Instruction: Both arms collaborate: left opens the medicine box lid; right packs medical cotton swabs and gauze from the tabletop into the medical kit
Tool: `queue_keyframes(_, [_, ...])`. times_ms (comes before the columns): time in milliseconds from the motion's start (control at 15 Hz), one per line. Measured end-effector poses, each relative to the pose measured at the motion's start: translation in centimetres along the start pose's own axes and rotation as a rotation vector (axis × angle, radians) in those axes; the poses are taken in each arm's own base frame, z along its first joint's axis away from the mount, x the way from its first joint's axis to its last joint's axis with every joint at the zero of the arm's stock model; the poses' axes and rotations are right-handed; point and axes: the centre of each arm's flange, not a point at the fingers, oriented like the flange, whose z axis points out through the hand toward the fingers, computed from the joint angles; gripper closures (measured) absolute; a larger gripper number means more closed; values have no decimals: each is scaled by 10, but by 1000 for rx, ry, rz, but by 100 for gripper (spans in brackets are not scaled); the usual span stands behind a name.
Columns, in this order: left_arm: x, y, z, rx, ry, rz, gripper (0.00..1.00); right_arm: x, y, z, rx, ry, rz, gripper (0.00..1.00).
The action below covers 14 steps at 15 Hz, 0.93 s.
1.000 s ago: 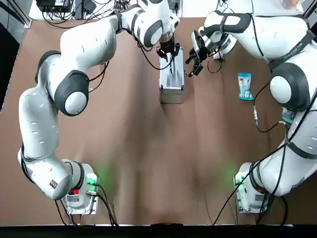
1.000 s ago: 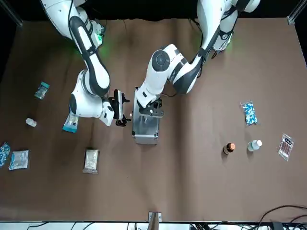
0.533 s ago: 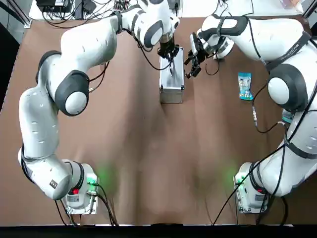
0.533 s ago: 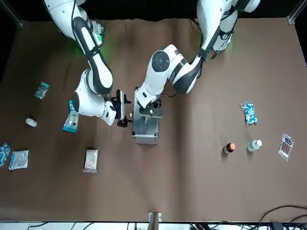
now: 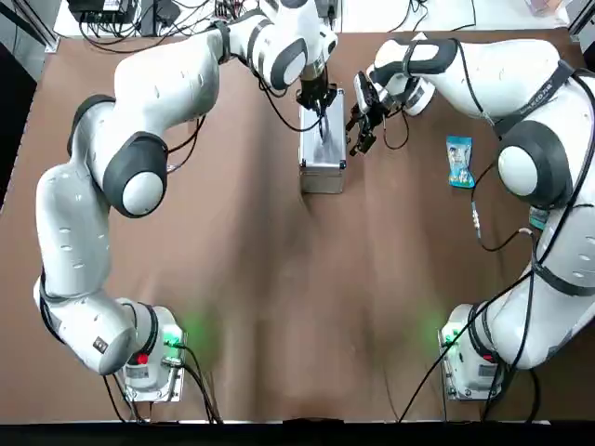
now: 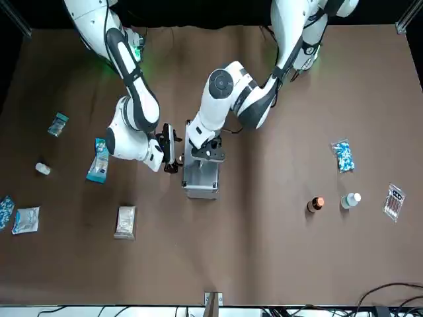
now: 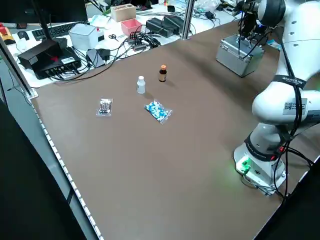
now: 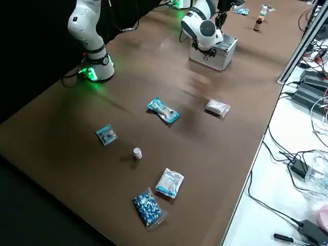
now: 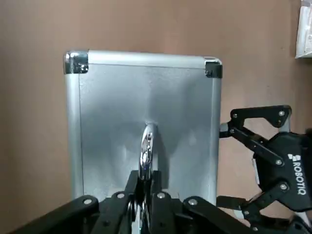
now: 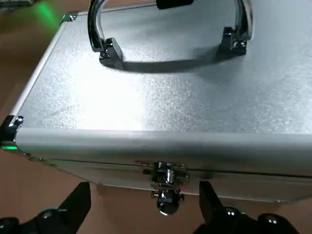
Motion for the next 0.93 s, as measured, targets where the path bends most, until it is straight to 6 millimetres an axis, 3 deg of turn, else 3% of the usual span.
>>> queue_keyframes(200, [0,0,0,0,0,-11,87,1,-1,3,-4,7,6,4])
queue_keyframes(467, [0,0,-1,-1,0,-12,87,0,0,2,-12,8,9,22])
queue_keyframes(600, [0,1,-1,0,0,-12,87,1,1,1,-21,7,10,26])
queue_keyframes(800, [0,1,-2,1,-2,-14,87,1,6,-4,-43,8,11,52])
queue_keyframes(933, [2,0,-5,7,-6,-19,87,1,6,-5,-46,8,11,55])
